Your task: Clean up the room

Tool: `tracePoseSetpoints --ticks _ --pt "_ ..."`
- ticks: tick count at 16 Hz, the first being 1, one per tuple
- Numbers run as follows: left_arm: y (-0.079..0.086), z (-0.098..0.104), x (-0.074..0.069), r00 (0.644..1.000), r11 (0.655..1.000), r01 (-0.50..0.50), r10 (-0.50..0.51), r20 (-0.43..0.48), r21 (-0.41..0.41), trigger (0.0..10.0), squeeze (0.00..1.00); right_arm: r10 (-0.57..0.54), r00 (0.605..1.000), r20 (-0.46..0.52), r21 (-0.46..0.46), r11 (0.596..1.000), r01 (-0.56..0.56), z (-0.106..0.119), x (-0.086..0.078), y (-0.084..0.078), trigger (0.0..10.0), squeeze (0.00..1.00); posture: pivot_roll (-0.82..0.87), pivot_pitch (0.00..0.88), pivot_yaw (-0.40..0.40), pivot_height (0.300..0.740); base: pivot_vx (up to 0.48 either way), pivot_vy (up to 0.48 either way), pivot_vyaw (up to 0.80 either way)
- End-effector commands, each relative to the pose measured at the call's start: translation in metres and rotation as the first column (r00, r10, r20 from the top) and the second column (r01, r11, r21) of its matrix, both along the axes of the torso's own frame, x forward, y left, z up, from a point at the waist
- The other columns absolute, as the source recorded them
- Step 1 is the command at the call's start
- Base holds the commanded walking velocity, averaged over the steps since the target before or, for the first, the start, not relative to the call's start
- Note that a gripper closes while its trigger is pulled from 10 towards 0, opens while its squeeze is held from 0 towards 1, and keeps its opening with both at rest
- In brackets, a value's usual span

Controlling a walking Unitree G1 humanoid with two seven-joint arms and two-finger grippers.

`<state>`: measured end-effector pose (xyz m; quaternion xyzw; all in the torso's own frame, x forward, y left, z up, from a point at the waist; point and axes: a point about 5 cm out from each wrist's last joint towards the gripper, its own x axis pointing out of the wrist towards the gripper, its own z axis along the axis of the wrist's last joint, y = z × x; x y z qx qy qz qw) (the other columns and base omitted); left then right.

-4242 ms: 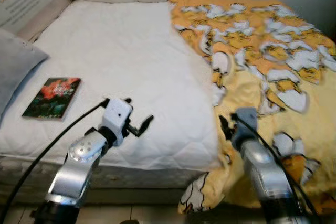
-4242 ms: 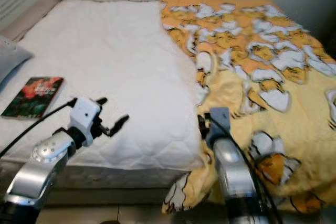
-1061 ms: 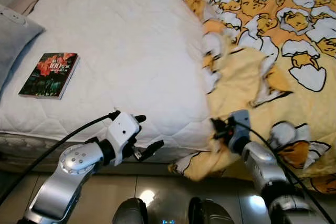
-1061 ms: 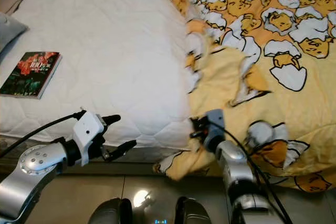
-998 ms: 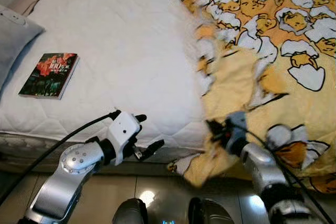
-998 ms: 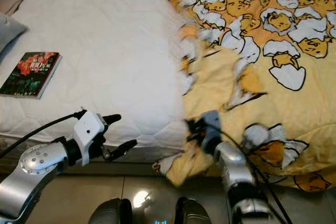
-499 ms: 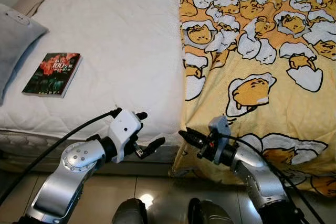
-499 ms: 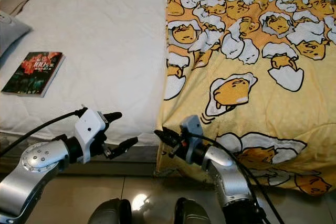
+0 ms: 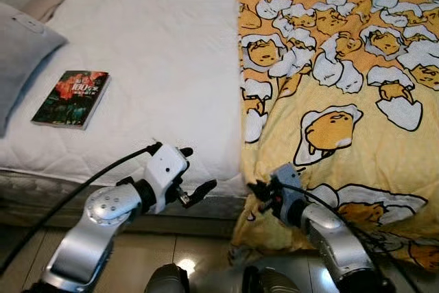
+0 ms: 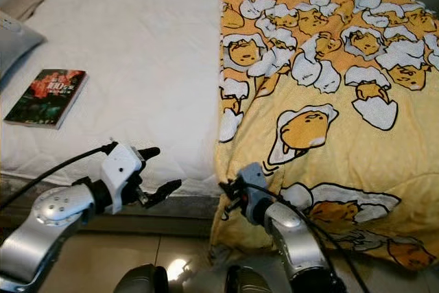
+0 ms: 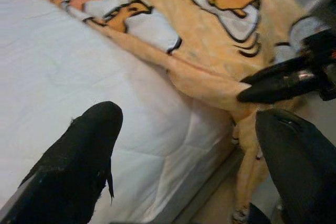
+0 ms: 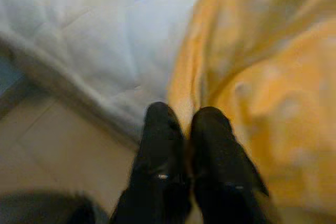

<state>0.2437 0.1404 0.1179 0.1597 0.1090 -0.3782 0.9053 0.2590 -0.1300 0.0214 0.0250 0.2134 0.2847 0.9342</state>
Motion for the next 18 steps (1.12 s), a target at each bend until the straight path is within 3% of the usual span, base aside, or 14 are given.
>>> tracePoseSetpoints --ticks 1,2,3,4,5,6,7,8,9,11,14,18 --pt "-0.001 0.002 0.005 0.999 0.999 -0.039 0.039 0.037 -0.001 10.0 0.00 -0.077 0.996 0.045 0.067 0.995 0.074 0.009 0.003 -0.004 10.0 1.00 0.12 0.082 -0.018 0.740 0.000 0.000 0.00" --pt "0.000 0.003 0.008 0.996 0.997 -0.072 0.072 0.061 -0.009 10.0 0.00 -0.117 0.991 0.063 0.105 0.988 0.110 0.014 0.002 -0.005 10.0 1.00 0.11 0.071 -0.019 0.740 0.000 0.000 0.00" --pt "0.000 0.003 0.010 0.991 0.993 -0.111 0.113 0.069 -0.034 10.0 0.00 -0.192 0.975 0.112 0.112 0.977 0.180 0.020 0.001 -0.011 10.0 0.11 0.10 0.059 -0.018 0.740 0.000 0.000 0.00" --pt "0.001 0.001 0.012 0.984 0.987 -0.156 0.159 0.074 -0.047 10.0 0.00 -0.271 0.951 0.149 0.134 0.958 0.252 0.025 0.001 -0.016 10.0 0.00 0.10 0.054 -0.017 0.740 0.000 0.000 0.00" --pt "0.003 -0.003 0.015 0.970 0.972 -0.224 0.229 0.077 -0.073 10.0 0.00 -0.391 0.897 0.206 0.162 0.918 0.363 0.032 0.000 -0.025 10.0 0.00 0.09 0.041 -0.013 0.740 0.000 0.000 0.00" --pt "0.003 -0.004 0.017 0.959 0.963 -0.259 0.266 0.099 -0.080 10.0 0.00 -0.458 0.849 0.265 0.123 0.889 0.441 0.035 -0.002 -0.034 10.0 0.00 0.08 0.037 -0.012 0.740 0.000 0.000 0.00" --pt "0.002 -0.006 0.018 0.946 0.950 -0.297 0.307 0.105 -0.098 10.0 0.00 -0.474 0.849 0.235 0.061 0.878 0.474 0.031 -0.008 -0.040 10.0 0.00 0.07 0.029 -0.007 0.740 0.000 0.000 0.00" --pt "0.002 -0.008 0.020 0.931 0.932 -0.341 0.353 0.093 -0.125 10.0 0.00 -0.464 0.867 0.180 0.056 0.885 0.462 0.028 -0.013 -0.043 10.0 0.00 0.07 0.027 -0.006 0.740 0.000 0.000 0.00" --pt "0.000 -0.007 0.022 0.923 0.919 -0.362 0.377 0.082 -0.158 10.0 0.00 -0.483 0.845 0.229 0.015 0.870 0.493 0.031 -0.016 -0.049 10.0 0.00 0.06 0.016 0.001 0.740 0.000 -0.480 0.00" --pt "0.000 -0.007 0.026 0.908 0.904 -0.390 0.409 0.089 -0.174 10.0 0.00 -0.565 0.778 0.275 0.040 0.815 0.578 0.039 -0.014 -0.057 10.0 0.00 0.06 0.012 0.008 0.740 0.000 -0.480 0.00" --pt "0.009 -0.010 0.029 0.887 0.886 -0.434 0.452 0.092 -0.165 10.0 0.00 -0.563 0.768 0.304 0.045 0.814 0.579 0.050 -0.011 -0.058 10.0 0.00 0.05 0.009 0.016 0.740 0.000 -0.480 0.00" --pt "0.022 -0.007 0.037 0.854 0.856 -0.489 0.509 0.109 -0.169 10.0 0.00 -0.584 0.736 0.341 -0.017 0.779 0.626 0.051 -0.009 -0.067 10.0 0.00 0.05 0.019 0.017 0.740 0.000 -0.480 0.00"
